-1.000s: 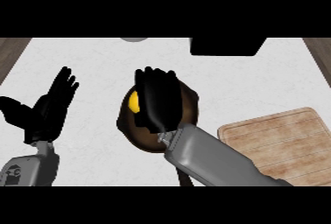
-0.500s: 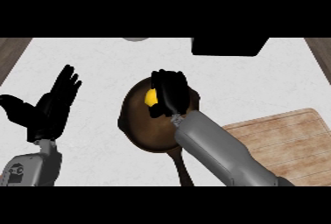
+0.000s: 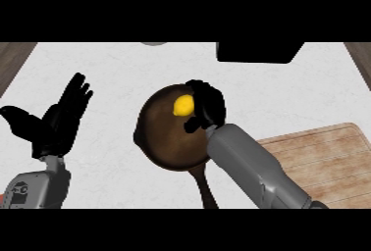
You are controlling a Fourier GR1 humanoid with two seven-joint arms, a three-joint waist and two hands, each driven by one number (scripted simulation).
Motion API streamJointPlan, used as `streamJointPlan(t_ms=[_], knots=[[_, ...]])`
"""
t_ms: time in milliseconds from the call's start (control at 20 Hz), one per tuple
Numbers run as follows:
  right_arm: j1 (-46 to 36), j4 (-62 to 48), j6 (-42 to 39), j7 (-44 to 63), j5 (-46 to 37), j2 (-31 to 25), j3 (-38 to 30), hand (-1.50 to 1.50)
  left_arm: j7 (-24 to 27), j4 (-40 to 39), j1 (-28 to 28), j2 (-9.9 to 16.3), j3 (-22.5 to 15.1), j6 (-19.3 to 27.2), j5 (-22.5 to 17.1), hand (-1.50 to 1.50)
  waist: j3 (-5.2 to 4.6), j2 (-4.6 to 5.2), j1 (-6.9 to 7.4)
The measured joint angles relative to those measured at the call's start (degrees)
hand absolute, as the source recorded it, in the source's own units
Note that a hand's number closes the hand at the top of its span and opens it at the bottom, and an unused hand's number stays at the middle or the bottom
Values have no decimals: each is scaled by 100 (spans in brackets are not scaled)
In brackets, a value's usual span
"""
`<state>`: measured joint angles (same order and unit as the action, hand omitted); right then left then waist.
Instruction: Pick the lemon from the cutting board and place it in the pan
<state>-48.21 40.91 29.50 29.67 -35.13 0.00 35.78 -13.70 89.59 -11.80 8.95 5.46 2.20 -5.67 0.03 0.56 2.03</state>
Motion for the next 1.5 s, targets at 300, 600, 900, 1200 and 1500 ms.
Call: streamJointPlan(t_ms=[300,600,900,1200,1500], knots=[[339,337,600,-1109,691,-47,-560,-150,46,142,185,-18,23,36,25,0,3,-27,-92],[1088,1456,519,-2025,1701,-267,-1301,-150,41,132,240,-12,87,65,18,0,4,-60,-233],[2450,3038,-337,-2916,2809,-893,-1752,-150,44,287,446,12,143,50,-11,0,3,-84,-308],[3788,4456,-1435,-3452,3681,-1687,-2138,-150,-13,229,327,23,168,56,-11,0,0,-78,-309],[4768,5147,-1880,-3840,3765,-1937,-2465,-150,-236,361,243,52,161,28,-14,0,-3,-68,-250]])
